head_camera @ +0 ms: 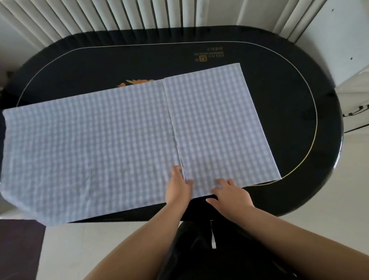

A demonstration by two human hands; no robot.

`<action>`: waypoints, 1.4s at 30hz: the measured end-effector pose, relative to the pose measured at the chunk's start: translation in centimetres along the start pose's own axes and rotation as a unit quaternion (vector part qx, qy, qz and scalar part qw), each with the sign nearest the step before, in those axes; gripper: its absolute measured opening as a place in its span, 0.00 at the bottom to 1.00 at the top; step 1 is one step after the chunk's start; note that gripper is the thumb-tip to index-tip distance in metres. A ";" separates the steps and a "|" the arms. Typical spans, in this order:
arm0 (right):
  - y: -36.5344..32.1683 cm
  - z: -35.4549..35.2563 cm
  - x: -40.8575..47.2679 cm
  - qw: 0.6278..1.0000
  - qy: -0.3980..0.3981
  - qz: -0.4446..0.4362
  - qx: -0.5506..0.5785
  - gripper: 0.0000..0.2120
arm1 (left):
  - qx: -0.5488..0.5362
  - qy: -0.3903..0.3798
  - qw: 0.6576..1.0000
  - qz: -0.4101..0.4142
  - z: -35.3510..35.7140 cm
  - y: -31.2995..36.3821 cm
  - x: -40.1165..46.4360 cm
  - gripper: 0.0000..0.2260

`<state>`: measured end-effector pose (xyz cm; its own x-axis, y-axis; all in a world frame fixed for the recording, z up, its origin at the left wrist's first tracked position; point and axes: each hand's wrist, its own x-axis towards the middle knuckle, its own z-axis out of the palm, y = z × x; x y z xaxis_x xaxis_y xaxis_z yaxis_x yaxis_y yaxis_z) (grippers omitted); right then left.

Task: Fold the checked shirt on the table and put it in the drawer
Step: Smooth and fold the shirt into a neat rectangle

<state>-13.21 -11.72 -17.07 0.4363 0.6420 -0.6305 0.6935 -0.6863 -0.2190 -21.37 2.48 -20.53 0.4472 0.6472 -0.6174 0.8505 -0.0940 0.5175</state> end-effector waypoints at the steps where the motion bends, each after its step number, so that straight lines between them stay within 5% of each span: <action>1: -0.5 0.0 0.2 1.000 0.003 -0.021 -0.007 0.22 | 0.022 0.001 1.000 0.010 -0.1 -1.0 -0.4 0.15; 5: -2.8 0.8 1.5 0.993 -0.044 -0.112 -0.020 0.25 | 0.030 0.058 0.998 -0.019 -2.0 -4.9 -1.2 0.11; 8: -4.8 1.2 2.5 0.988 -0.049 -0.143 -0.045 0.26 | -0.122 0.135 0.974 -0.139 -4.4 -7.2 -1.6 0.09; 12: -7.7 1.6 4.1 0.974 -0.011 -0.185 -0.132 0.33 | -0.327 0.234 0.860 -0.313 -6.7 -9.1 -1.0 0.16; 14: -8.8 1.9 4.5 0.961 0.004 -0.200 -0.190 0.37 | -0.412 0.217 0.806 -0.366 -7.4 -10.0 -0.7 0.23; 18: -9.8 2.3 4.4 0.938 0.012 -0.210 -0.276 0.38 | -0.497 0.162 0.774 -0.358 -9.0 -10.0 -0.7 0.26; 24: -9.8 1.9 5.2 0.941 -0.009 -0.216 -0.261 0.40 | -0.573 0.225 0.715 -0.332 -15.4 -13.0 1.5 0.26; 27: -9.6 1.7 5.4 0.945 -0.017 -0.211 -0.249 0.43 | -0.709 0.225 0.602 -0.290 -18.0 -17.1 2.3 0.23; 28: -9.6 1.7 5.5 0.947 -0.018 -0.212 -0.243 0.43 | -0.740 0.206 0.589 -0.252 -18.7 -18.4 2.2 0.22; 31: -9.6 1.7 5.6 0.950 -0.022 -0.211 -0.228 0.43 | -0.736 0.192 0.625 -0.176 -21.2 -21.4 1.4 0.19; 35: -9.6 1.9 5.8 0.953 -0.029 -0.206 -0.222 0.42 | -0.650 0.195 0.665 -0.311 -25.6 -23.7 1.0 0.13; 38: -9.7 2.2 5.8 0.953 -0.025 -0.201 -0.226 0.42 | -0.687 0.172 0.618 -0.341 -27.8 -22.6 0.9 0.13; 42: -9.7 2.3 5.6 0.956 -0.021 -0.198 -0.214 0.42 | -0.658 0.263 0.659 -0.251 -26.8 -18.3 -0.1 0.21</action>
<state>-18.85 -2.21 -20.23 0.0732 0.8021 -0.5927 0.9749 -0.1828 -0.1270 -44.35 24.39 -14.08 -0.2520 0.5514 -0.7953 -0.2776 0.7460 0.6053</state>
